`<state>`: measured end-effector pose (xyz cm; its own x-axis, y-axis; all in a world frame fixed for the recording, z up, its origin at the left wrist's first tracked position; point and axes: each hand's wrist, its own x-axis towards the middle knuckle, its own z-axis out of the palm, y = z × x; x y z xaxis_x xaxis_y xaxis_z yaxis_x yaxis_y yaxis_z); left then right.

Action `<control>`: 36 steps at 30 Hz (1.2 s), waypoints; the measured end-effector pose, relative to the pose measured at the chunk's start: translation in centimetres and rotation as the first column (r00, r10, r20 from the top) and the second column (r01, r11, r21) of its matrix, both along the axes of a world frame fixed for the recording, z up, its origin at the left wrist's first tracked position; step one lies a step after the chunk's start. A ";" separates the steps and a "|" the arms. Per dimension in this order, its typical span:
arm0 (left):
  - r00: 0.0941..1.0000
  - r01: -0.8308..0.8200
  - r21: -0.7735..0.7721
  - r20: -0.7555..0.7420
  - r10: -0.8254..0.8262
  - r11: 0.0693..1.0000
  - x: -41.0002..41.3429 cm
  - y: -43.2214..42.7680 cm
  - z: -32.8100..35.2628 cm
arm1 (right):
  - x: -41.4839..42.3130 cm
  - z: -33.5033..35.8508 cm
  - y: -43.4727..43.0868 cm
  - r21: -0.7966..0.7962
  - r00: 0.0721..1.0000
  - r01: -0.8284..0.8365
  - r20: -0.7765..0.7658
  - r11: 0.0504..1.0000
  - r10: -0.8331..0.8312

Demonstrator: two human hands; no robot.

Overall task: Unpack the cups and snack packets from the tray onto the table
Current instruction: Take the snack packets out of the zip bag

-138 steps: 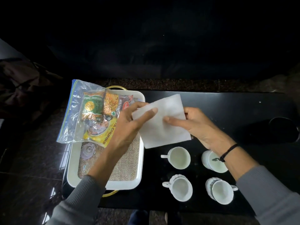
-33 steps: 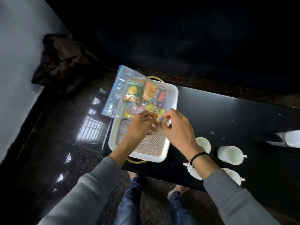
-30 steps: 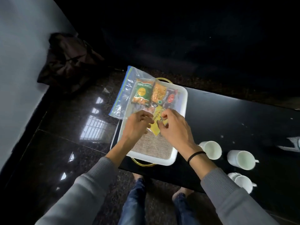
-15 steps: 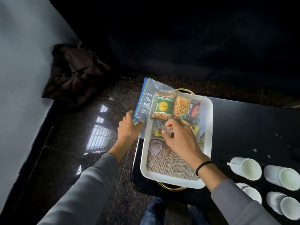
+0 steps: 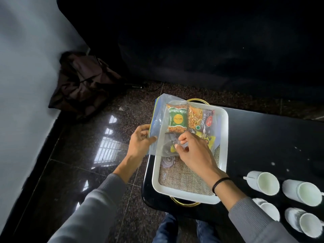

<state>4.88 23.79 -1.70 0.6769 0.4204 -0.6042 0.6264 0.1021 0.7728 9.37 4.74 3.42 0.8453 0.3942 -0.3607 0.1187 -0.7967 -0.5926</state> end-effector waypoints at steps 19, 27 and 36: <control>0.929 0.306 0.344 0.097 -0.358 0.888 -3.1 -6.2 3.1 | 0.9 -0.2 -0.1 0.047 0.945 0.289 -0.174 0.956 -0.277; 0.999 -0.033 0.050 0.032 0.031 0.998 -0.3 -6.4 1.6 | 0.6 -0.3 -1.9 0.168 0.992 0.123 0.012 0.978 -0.126; 0.991 0.057 0.455 -0.136 0.006 0.888 -1.6 -5.4 4.5 | 0.8 4.4 -3.4 0.116 0.950 0.170 0.245 0.978 -0.195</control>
